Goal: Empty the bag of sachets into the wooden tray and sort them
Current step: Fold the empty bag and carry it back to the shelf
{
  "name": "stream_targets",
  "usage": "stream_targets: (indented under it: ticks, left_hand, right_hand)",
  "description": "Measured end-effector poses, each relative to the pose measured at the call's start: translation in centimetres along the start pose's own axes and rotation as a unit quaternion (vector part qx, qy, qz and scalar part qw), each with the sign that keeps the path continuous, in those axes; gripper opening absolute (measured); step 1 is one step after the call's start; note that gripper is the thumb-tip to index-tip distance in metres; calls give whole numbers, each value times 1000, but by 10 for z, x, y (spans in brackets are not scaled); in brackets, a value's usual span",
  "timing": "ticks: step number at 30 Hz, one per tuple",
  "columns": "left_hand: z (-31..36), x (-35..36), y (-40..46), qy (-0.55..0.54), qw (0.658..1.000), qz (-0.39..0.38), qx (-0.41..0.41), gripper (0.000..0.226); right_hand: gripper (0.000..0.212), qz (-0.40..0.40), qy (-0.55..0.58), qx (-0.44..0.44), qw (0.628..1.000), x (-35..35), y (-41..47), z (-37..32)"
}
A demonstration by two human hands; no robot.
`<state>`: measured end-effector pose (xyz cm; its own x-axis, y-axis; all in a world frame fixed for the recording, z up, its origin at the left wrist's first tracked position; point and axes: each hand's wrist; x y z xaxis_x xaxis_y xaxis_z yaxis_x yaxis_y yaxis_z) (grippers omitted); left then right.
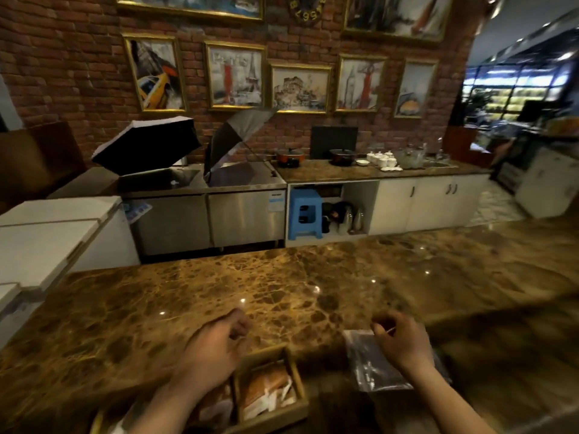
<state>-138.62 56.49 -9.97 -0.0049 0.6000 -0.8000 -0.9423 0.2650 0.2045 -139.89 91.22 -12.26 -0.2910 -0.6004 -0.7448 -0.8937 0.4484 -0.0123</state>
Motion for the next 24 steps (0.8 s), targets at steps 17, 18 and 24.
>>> stream_targets:
  ticks: [17,18,24]
  left_hand:
    - [135,182,68,71,969,-200,124,94]
    - [134,186,68,77,967,-211,117,97]
    - [129,194,67,79,968,-226,79,89]
  right_hand:
    - [63,-126,-139,-67,980,-82,36,147]
    - [64,-143,-150,-73,975,-83,38,146]
    - [51,-154,-208,-97,961,-70,49,158]
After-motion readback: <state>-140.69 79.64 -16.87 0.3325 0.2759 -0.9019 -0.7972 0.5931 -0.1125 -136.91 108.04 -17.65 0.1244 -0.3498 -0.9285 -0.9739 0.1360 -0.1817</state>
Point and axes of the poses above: each hand's wrist, its own y-axis towards the middle knuckle, its own x-axis out of the palm, z = x × y, and after that the axes turned 13 degrees about x, right-handed
